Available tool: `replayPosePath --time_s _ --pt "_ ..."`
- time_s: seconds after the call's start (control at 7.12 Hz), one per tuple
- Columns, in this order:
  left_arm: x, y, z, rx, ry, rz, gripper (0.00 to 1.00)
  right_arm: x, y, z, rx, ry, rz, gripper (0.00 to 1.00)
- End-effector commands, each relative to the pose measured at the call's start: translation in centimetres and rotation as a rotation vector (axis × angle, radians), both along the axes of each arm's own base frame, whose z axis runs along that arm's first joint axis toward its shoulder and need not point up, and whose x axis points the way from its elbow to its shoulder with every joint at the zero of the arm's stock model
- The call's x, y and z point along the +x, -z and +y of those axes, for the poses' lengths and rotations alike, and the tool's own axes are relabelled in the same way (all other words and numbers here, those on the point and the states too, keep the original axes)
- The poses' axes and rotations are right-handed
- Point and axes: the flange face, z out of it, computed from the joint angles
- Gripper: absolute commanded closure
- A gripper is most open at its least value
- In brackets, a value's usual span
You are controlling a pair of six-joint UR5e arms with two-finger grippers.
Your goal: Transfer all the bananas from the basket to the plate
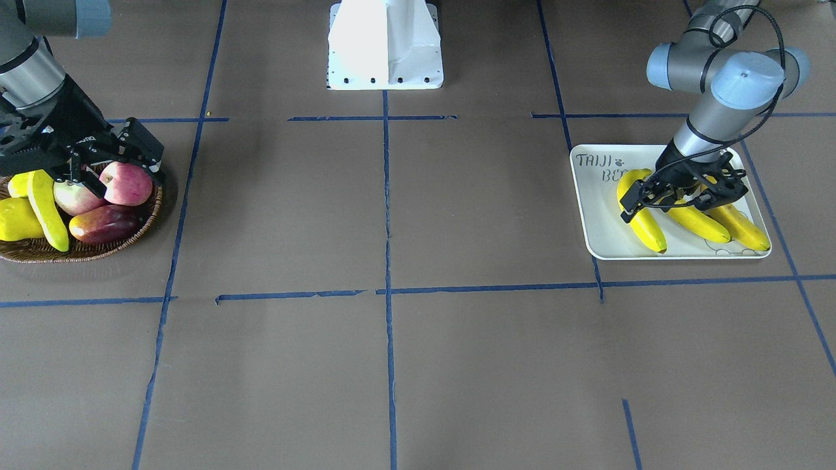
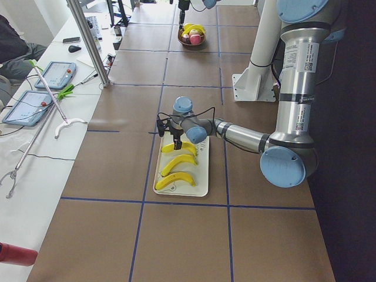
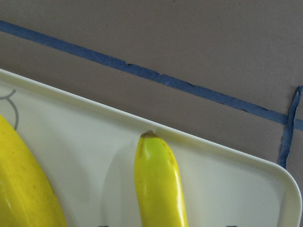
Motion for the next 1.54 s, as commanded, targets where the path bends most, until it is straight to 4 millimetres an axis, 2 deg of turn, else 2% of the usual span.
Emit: replayPosePath --time_s 0.0,0.14,0.42,0.56,0.7,0.98,1.12,1.4 --pt "-0.3 5.2 0.5 0.052 -0.021 0.081 0.00 4.6 -9.2 1.6 -0.010 0.066 0.125 0.00" --pt "-0.1 7.0 0.4 0.073 -0.021 0.107 0.00 5.4 -11.7 2.4 -0.038 0.086 0.145 0.00" --pt "0.1 8.0 0.3 0.082 -0.018 0.123 0.00 7.5 -14.2 2.9 -0.136 0.079 0.114 0.00" --pt "0.0 8.5 0.3 0.088 -0.017 0.128 0.00 9.2 -18.6 4.1 -0.261 0.090 0.081 0.00" --pt "0.0 8.7 0.3 0.090 -0.016 0.131 0.00 9.2 -20.3 4.3 -0.334 0.102 0.041 0.00" --pt "-0.1 9.1 0.4 0.077 -0.004 0.143 0.00 9.2 -19.2 4.4 -0.427 0.001 0.005 0.01" --pt "0.0 9.1 0.5 0.076 -0.007 0.143 0.00 9.7 -20.0 5.7 -0.450 -0.083 -0.054 0.01" --pt "0.0 9.1 0.5 0.073 -0.012 0.146 0.00 10.1 -24.1 6.9 -0.441 -0.160 -0.167 0.01"
